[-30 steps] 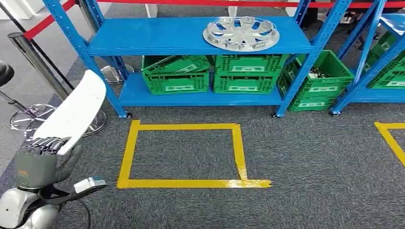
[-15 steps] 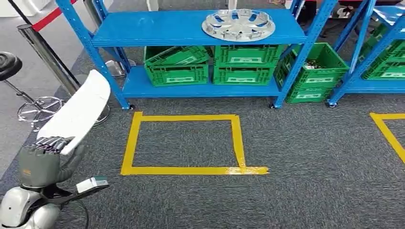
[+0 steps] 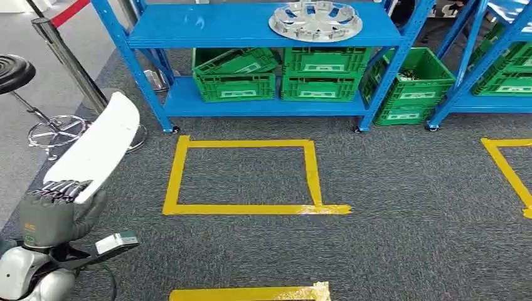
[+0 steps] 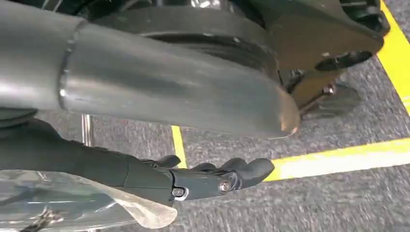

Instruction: Take the parts from the cabinet and place them on the table.

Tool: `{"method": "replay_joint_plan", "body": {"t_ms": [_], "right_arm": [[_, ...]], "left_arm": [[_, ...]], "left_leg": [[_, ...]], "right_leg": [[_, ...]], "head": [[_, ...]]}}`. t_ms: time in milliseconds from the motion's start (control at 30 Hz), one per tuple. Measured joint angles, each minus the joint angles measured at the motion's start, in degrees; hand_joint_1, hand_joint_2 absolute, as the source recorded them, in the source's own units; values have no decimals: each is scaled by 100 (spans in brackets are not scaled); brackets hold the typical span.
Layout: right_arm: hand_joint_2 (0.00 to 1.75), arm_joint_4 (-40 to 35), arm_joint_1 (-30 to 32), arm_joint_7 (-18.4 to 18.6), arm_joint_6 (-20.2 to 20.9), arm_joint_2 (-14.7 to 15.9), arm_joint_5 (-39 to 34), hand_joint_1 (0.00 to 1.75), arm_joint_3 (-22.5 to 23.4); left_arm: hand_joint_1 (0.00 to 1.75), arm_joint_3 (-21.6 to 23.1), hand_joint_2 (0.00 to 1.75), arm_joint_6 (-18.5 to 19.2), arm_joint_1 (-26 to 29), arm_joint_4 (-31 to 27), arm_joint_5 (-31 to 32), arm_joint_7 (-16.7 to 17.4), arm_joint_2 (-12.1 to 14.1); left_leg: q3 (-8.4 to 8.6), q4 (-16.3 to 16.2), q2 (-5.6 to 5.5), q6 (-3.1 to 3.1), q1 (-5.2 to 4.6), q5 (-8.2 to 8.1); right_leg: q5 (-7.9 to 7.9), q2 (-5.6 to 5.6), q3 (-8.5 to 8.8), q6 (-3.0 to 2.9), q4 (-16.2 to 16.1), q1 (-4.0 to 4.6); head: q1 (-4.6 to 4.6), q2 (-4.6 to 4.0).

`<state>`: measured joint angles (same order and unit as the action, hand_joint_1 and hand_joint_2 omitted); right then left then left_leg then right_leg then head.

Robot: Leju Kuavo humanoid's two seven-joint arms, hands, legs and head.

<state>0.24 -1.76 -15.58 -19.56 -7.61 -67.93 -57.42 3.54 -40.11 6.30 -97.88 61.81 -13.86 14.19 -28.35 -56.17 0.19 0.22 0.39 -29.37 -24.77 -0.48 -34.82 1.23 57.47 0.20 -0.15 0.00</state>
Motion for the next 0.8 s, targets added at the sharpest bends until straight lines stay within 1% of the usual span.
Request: {"method": "replay_joint_plan", "body": {"t_ms": [33,67,100,133,167,200,233,267,300,333,367,400,433,467,500,533,567,633,667,700,733,767,800], "right_arm": [[0,2,-4,-2,2,2,-2,0,0],[0,2,-4,-2,2,2,-2,0,-2],[0,2,-8,-4,2,2,-4,0,-2],[0,2,-8,-7,2,2,-4,0,-2],[0,2,-3,-7,2,2,-4,0,-2],[0,2,0,-7,2,2,-4,0,-2],[0,2,1,-11,2,2,-4,0,-2],[0,2,0,-22,2,2,-4,0,-2],[0,2,-4,-39,4,2,-4,0,-2],[0,2,-9,-63,22,4,-7,0,-2],[0,4,-20,-87,39,9,-11,0,-4],[0,4,-23,-109,46,9,-22,0,-4],[0,4,-19,-118,66,9,-46,0,-2],[0,4,-2,-133,83,9,-57,0,-2],[0,4,5,-149,98,-2,-70,0,-2],[0,7,-3,-177,116,-4,-85,0,-2],[0,7,-9,-201,144,-4,-94,0,-2],[0,7,-12,-245,175,-4,-105,0,-2],[0,7,-10,-256,177,-4,-107,0,-2],[0,7,-8,-271,179,-4,-111,0,-2],[0,7,-8,-284,177,-7,-120,0,-2],[0,7,-8,-293,177,-7,-133,0,-2],[0,7,-9,-295,170,-9,-144,0,-2]], "left_arm": [[175,0,175,0,-13,0,-7,2,0],[175,2,175,0,-21,0,-7,4,2],[175,7,175,0,-32,2,-7,9,4],[175,13,175,2,-29,4,-9,17,7],[175,17,175,2,-30,4,-11,18,13],[175,24,175,0,-30,7,-11,17,15],[175,26,175,0,-30,7,-11,20,15],[175,31,175,0,-31,7,-11,35,22],[175,31,175,0,-32,7,-11,48,26],[175,31,175,0,-34,7,-11,50,35],[175,31,175,0,-42,7,-9,55,41],[175,33,175,2,-61,7,-6,57,57],[175,37,175,2,-62,7,-7,57,59],[175,46,175,0,-60,7,-7,57,66],[175,50,175,0,-65,7,-9,57,81],[175,50,175,0,-60,7,-9,50,90],[175,46,175,0,-70,7,-13,46,111],[175,48,175,0,-54,7,-13,33,122],[175,48,175,0,-36,7,-13,24,122],[175,48,175,0,-23,7,-13,11,125],[175,44,175,0,-14,7,-19,4,131],[175,37,175,0,-11,7,-26,-2,138],[175,24,175,0,-10,4,-33,-4,146]], "left_leg": [[0,27,33,53,25,56],[-43,34,32,88,21,93],[-92,28,33,112,16,123],[-137,17,35,118,6,157],[-187,4,38,121,-5,186],[-225,-10,39,120,-17,207],[-254,-25,39,118,-29,222],[-270,-31,38,119,-44,231],[-271,-34,36,118,-59,237],[-270,-35,37,110,-67,247],[-304,-66,38,78,-111,259],[-356,-86,38,49,-84,280],[-379,-90,39,14,-72,306],[-386,-76,41,-25,-61,334],[-393,-86,37,-48,-82,332],[-428,-161,19,-90,-63,216],[-511,-408,15,-124,-56,1],[-835,-1277,13,-183,-18,-470],[-982,-1687,14,-208,-2,-633],[-1021,-1845,14,-220,8,-656],[-922,-1711,14,-227,17,-534],[-708,-1324,14,-228,24,-319],[-426,-803,14,-224,30,-82]], "right_leg": [[-130,22,-102,17,63,-19],[-377,28,-197,45,322,-15],[-654,28,-353,59,762,-23],[-883,28,-532,64,1255,-25],[-1010,28,-664,64,1651,-24],[-986,28,-664,54,1733,-22],[-847,28,-511,30,1553,-20],[-650,30,-257,-9,1153,-12],[-445,31,60,-66,635,1],[-354,30,352,-144,135,30],[-413,26,445,-190,-8,36],[-419,27,474,-180,-80,38],[-405,37,437,-184,-62,48],[-387,40,424,-206,-61,59],[-331,32,431,-234,-121,14],[-294,25,433,-247,-152,-6],[-276,23,415,-277,-154,-12],[-261,20,368,-290,-140,-7],[-247,19,340,-292,-129,-4],[-238,19,313,-290,-112,-4],[-231,20,282,-279,-85,-8],[-227,22,258,-271,-58,-12],[-227,23,245,-269,-33,-16]], "head": [[9,0],[33,0],[39,0],[35,0],[37,0],[35,0],[39,0],[37,0],[39,0],[35,0],[22,0],[44,0],[31,0],[35,0],[46,0],[22,0],[-7,0],[-15,0],[-11,0],[-13,0],[-17,0],[-15,0],[-15,0]]}}
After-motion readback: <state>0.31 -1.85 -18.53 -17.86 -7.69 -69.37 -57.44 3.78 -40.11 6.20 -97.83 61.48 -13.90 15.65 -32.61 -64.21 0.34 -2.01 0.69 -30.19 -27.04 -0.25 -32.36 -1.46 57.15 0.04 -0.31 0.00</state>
